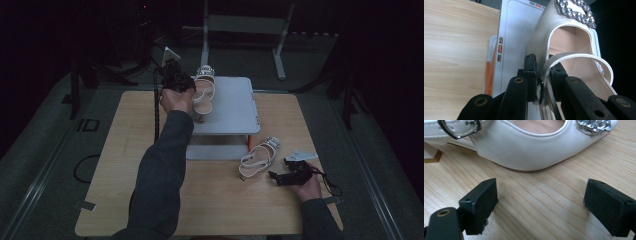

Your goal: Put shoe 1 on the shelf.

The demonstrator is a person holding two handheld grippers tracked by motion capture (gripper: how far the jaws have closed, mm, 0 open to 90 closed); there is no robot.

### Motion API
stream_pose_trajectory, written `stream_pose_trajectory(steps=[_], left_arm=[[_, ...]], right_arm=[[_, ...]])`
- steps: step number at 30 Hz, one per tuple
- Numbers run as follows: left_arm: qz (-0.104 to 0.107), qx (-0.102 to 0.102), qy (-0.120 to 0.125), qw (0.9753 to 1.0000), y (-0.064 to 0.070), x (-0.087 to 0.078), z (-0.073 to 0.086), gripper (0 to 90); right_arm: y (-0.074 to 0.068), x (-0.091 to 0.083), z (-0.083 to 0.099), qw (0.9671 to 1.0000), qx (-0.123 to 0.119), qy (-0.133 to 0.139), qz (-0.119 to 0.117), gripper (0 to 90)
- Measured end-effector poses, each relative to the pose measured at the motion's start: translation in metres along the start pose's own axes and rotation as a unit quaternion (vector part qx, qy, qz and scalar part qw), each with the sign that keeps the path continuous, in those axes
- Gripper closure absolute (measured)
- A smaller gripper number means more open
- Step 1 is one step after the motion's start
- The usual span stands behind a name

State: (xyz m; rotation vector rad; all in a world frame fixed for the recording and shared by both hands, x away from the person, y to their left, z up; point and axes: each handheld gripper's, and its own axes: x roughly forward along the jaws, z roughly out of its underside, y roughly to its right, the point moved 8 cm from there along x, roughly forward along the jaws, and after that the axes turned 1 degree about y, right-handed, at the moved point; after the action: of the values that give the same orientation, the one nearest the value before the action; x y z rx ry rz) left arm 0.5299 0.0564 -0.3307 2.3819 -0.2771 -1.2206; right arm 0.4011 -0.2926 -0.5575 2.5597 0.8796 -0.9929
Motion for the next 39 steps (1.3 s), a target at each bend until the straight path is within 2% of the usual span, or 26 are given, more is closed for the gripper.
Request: stream_pose_trajectory(steps=[4, 11, 16, 25, 31, 37, 38, 39], left_arm=[[-0.008, -0.004, -0.004, 1.0000, -0.001, 0.003, 0.004, 80.5], [-0.001, -0.028, -0.008, 0.9996, -0.003, 0.009, 0.010, 80.6], [0.000, -0.031, -0.017, 0.9994, -0.004, 0.019, 0.017, 80.5], [-0.007, -0.006, -0.024, 0.9997, -0.002, 0.018, 0.017, 80.4], [-0.015, 0.030, -0.039, 0.9987, -0.001, 0.018, 0.016, 80.6], [-0.009, 0.041, -0.042, 0.9982, -0.001, 0.018, 0.016, 79.9], [0.001, 0.043, -0.042, 0.9982, -0.001, 0.018, 0.016, 78.2], [0.019, 0.044, -0.037, 0.9982, 0.001, 0.018, 0.015, 71.4]], right_arm=[[0.000, 0.000, 0.000, 1.0000, -0.001, 0.000, 0.000, 11.8], [0.000, 0.000, 0.000, 1.0000, 0.000, 0.001, 0.001, 11.9], [0.000, 0.000, 0.000, 1.0000, 0.000, 0.001, 0.001, 11.9], [0.000, 0.001, 0.000, 1.0000, 0.000, 0.001, 0.001, 11.9], [0.000, 0.001, -0.001, 1.0000, 0.000, 0.002, 0.001, 11.9], [0.000, 0.001, -0.001, 1.0000, 0.000, 0.002, 0.000, 11.9], [0.000, 0.001, -0.001, 1.0000, 0.000, 0.002, 0.000, 11.9], [0.000, 0.001, -0.001, 1.0000, 0.000, 0.002, 0.000, 11.8]])
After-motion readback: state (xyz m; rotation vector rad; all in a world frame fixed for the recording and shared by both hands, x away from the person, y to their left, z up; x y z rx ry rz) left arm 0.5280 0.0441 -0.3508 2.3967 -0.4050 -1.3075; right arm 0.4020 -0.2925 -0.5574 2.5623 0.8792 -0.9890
